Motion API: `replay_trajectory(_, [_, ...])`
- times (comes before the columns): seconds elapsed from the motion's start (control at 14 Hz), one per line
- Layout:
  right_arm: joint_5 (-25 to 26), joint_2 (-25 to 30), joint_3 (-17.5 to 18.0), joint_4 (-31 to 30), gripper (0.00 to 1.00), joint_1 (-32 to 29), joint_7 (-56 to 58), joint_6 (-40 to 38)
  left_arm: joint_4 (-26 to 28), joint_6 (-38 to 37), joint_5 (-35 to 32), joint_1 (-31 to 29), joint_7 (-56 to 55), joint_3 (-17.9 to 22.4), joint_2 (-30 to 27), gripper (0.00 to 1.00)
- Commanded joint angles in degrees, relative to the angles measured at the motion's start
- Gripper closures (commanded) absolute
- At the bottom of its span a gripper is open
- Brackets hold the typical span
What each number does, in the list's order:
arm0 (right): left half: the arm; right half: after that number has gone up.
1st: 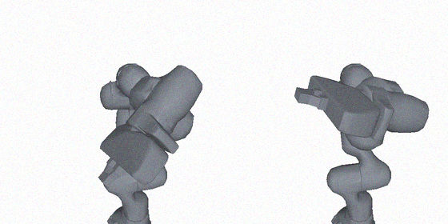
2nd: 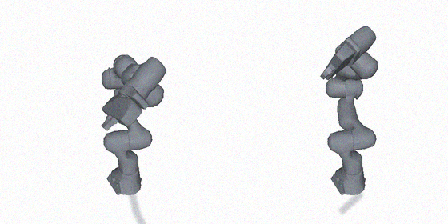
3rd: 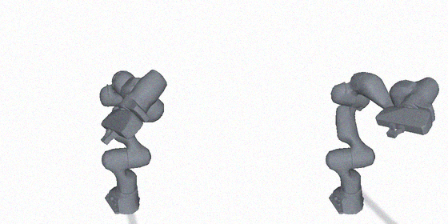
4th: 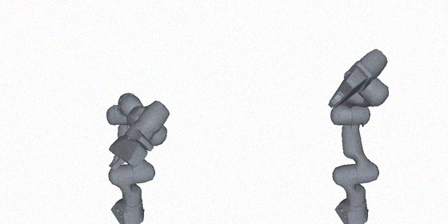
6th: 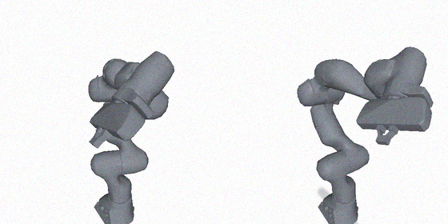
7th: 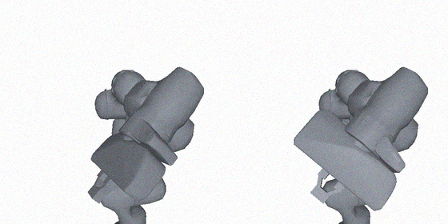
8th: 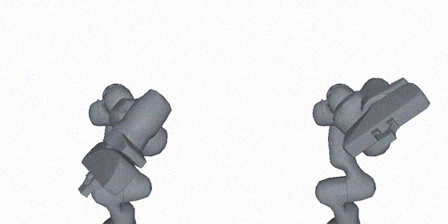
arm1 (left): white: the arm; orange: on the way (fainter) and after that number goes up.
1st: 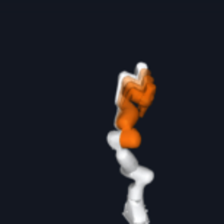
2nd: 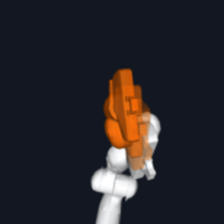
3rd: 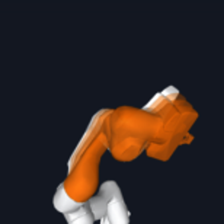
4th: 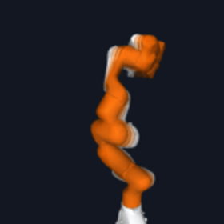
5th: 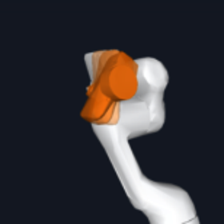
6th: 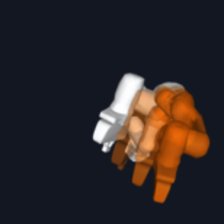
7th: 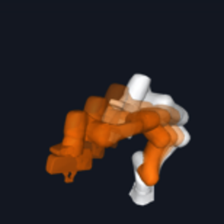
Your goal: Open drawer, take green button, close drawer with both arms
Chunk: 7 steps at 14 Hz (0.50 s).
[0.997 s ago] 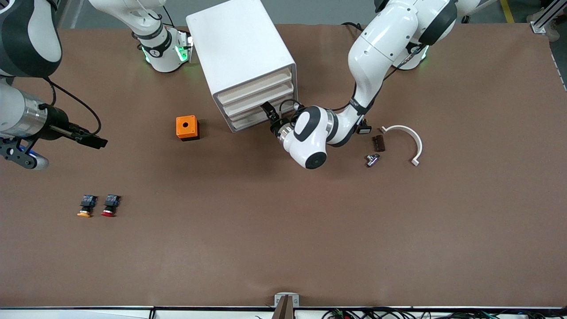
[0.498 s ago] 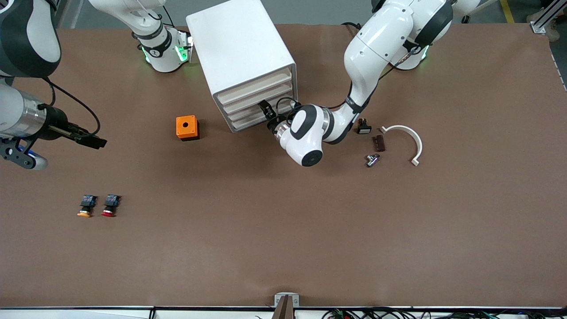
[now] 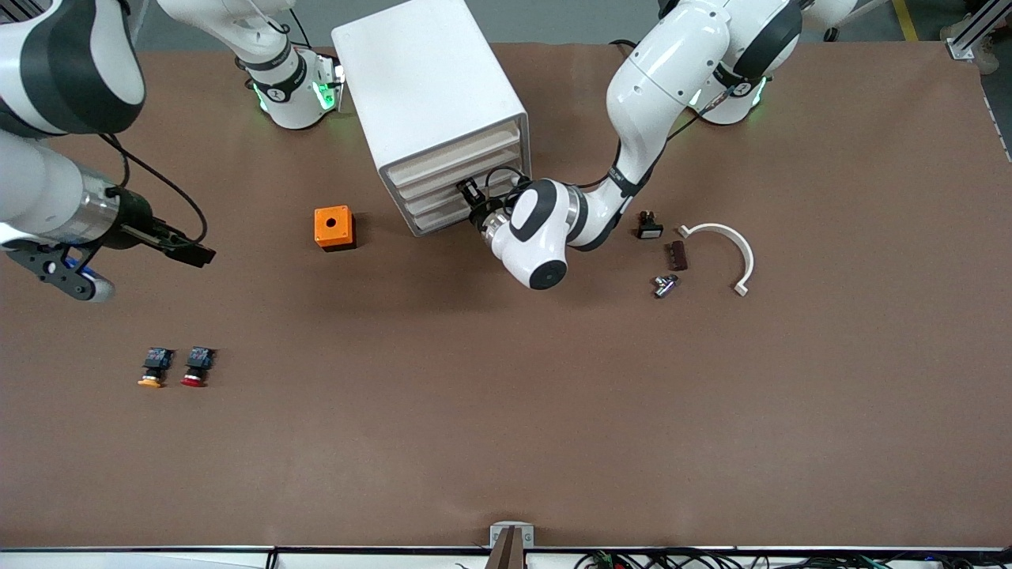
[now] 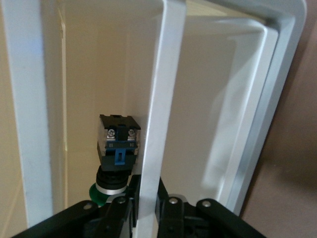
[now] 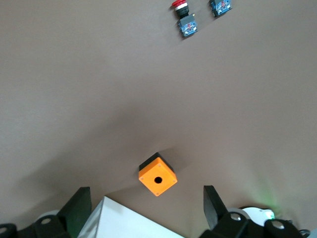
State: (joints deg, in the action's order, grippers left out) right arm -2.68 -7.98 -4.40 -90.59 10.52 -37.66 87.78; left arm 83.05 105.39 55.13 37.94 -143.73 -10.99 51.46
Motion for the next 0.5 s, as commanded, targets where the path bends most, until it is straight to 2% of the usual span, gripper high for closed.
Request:
replay_trajectory(0.0, [0.2,-0.4,-0.3,0.2,0.00,2.5,-5.0,1.1,-1.8,0.2,0.9,-0.1,1.8,1.0,0.8,1.00])
replay_trajectory(0.43, [0.3,-1.5,-0.3,0.7,0.00,6.1,-11.5,2.7,-2.0,0.3,0.5,-4.5,8.0,1.1,0.7,1.00])
